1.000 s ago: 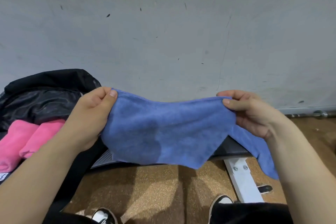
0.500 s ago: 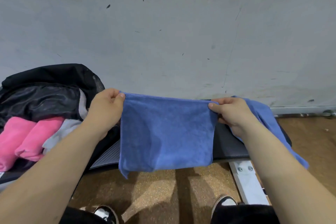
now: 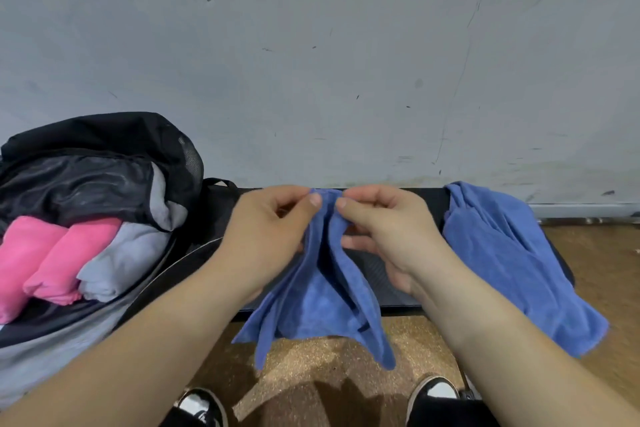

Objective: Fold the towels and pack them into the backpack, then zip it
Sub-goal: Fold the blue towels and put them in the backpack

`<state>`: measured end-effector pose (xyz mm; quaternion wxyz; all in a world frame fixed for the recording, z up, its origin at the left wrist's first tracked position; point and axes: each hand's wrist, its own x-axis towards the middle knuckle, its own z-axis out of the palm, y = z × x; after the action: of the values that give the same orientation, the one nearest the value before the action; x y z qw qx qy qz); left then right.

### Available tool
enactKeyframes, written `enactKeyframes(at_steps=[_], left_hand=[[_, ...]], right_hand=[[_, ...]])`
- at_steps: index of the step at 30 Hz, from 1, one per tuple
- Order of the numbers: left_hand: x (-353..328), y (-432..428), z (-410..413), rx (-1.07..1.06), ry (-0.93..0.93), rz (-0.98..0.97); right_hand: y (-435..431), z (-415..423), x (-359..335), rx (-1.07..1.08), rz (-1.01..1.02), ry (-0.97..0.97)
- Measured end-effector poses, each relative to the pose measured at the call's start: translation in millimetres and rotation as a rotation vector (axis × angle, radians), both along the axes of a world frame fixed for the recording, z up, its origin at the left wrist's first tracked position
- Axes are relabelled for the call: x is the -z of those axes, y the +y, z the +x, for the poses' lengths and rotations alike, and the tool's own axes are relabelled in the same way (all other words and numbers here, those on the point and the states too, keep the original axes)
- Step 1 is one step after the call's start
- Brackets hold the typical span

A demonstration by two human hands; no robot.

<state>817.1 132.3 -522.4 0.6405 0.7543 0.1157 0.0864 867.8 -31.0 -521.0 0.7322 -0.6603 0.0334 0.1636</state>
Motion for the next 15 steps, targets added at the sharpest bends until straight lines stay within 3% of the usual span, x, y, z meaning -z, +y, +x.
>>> enactKeyframes(at_steps=[8,15], left_hand=[[4,0,-9,-0.005,-0.066,0.144],[4,0,-14,0.073,-0.041,0.141]], right_hand=[[8,-13,-4,0.018,-0.067,-0.175],[11,-16,-5,-0.051,0.028,-0.062]])
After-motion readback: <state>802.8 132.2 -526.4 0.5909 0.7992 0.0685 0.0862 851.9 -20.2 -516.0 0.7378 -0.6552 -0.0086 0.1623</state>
